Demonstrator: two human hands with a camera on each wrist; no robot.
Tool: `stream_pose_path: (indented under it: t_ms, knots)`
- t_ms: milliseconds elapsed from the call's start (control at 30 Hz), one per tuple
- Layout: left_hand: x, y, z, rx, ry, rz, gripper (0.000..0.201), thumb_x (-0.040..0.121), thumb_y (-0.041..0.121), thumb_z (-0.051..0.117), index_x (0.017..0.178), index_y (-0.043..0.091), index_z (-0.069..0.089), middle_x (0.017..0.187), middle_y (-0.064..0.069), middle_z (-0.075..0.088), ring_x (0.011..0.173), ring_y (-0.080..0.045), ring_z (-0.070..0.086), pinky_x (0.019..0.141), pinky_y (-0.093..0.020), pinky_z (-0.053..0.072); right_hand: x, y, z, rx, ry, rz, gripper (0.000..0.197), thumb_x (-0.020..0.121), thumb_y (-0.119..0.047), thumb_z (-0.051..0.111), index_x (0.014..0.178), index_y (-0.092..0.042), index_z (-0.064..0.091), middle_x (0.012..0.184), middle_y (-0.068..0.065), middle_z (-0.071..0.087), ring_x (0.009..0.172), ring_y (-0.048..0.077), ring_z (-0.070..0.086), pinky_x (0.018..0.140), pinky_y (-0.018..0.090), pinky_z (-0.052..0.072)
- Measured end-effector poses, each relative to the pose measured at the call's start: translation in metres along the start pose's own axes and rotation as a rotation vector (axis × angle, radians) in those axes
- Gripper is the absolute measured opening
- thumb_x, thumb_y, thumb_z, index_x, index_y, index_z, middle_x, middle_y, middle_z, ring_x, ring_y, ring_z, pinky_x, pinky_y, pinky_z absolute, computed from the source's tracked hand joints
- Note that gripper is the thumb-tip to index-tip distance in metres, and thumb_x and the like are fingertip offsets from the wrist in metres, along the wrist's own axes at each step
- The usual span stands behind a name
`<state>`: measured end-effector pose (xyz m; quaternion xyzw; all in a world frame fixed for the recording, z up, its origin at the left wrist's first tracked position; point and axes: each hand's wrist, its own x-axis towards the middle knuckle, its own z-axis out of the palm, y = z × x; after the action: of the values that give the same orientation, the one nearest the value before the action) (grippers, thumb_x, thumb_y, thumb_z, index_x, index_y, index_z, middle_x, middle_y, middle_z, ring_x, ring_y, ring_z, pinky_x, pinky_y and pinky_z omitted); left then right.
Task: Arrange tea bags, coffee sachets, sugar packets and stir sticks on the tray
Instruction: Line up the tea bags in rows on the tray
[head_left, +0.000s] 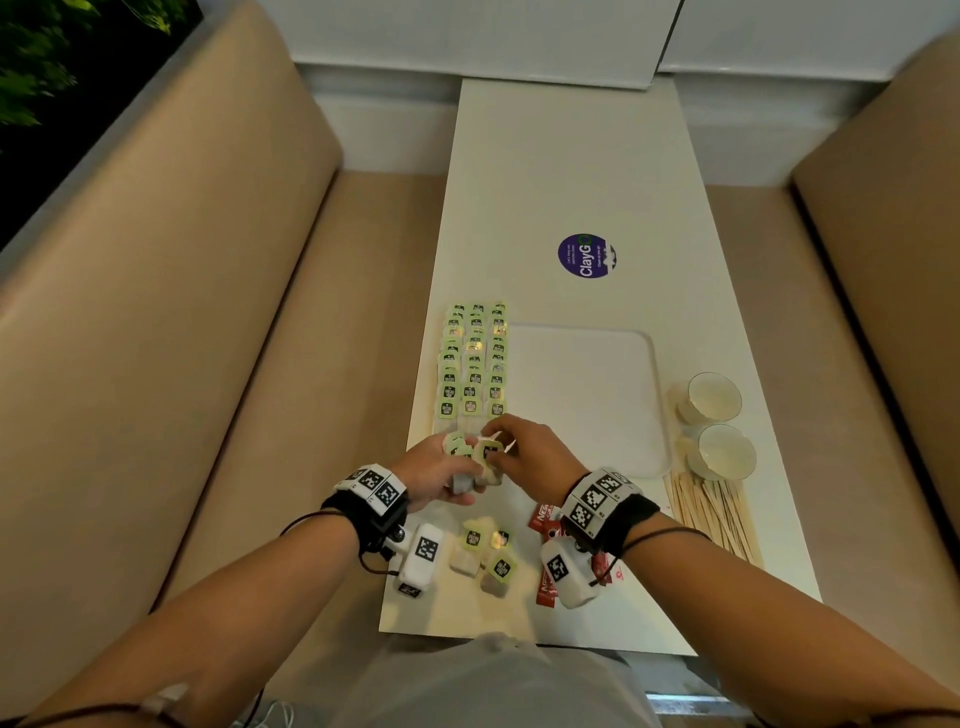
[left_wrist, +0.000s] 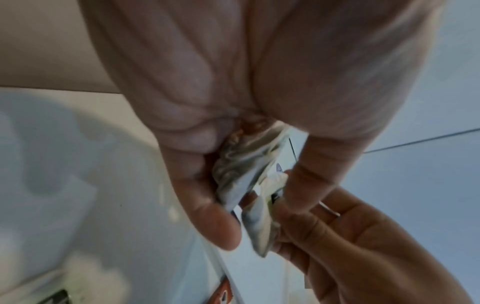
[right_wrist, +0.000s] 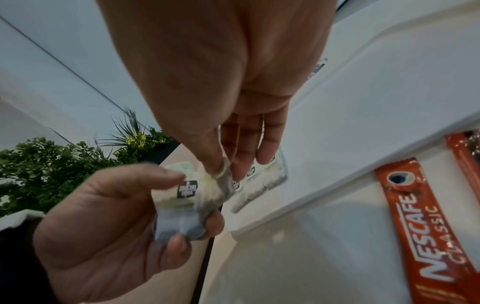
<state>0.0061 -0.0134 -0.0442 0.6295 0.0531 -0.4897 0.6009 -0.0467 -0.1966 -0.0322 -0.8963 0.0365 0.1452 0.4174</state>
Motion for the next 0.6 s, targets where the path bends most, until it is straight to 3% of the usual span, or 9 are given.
stream_pose_path:
  t_ms: [200,333,400,500,600]
  knots:
    - [0.007,-0.005,0.0,0.105,0.153,0.086,0.015,0.092,0.005,0.067,0.105,0.012,0.062,0.087,-0.01,0.071,0.07,-0.018,0.068,0.058,-0.031,0.056,0.006,0.002,0.005,0.088,0.07,0.08,0.024,0.096,-0.028,0.065,0.119,-0.02,0.064,0.093,-0.007,0.067,0.077,0.006,0.062,0.068,0.016,0.046]
    - [0.011,-0.006,-0.005,0.065,0.182,0.078,0.021,0.092,0.009,0.069,0.111,0.008,0.062,0.089,-0.009,0.069,0.072,-0.018,0.068,0.06,-0.031,0.057,0.009,0.009,0.007,0.067,-0.029,0.153,0.026,0.094,-0.038,0.063,0.09,-0.013,0.071,0.082,0.006,0.072,0.073,0.02,0.067,0.073,0.037,0.055]
    - [0.012,-0.006,-0.007,0.037,0.18,0.075,0.023,0.093,0.012,0.069,0.115,0.007,0.063,0.09,-0.008,0.07,0.073,-0.018,0.069,0.06,-0.031,0.057,0.008,0.013,0.007,0.081,-0.082,0.169,0.035,0.095,-0.037,0.064,0.084,-0.005,0.068,0.08,0.014,0.071,0.072,0.026,0.067,0.072,0.038,0.055]
    - [0.012,-0.007,-0.012,0.015,0.177,0.072,0.017,0.093,0.015,0.069,0.11,0.014,0.065,0.094,-0.006,0.073,0.078,-0.019,0.07,0.063,-0.031,0.057,0.008,0.016,0.009,0.102,-0.121,0.164,0.037,0.095,-0.037,0.063,0.084,-0.002,0.067,0.077,0.013,0.072,0.068,0.017,0.067,0.075,0.038,0.056]
    - [0.012,-0.008,-0.015,0.008,0.178,0.063,0.012,0.093,0.015,0.07,0.104,0.02,0.067,0.093,-0.004,0.074,0.079,-0.019,0.07,0.064,-0.031,0.057,0.01,0.016,0.012,0.11,-0.134,0.153,0.03,0.096,-0.034,0.064,0.082,-0.008,0.069,0.076,0.01,0.073,0.064,0.01,0.064,0.075,0.033,0.055]
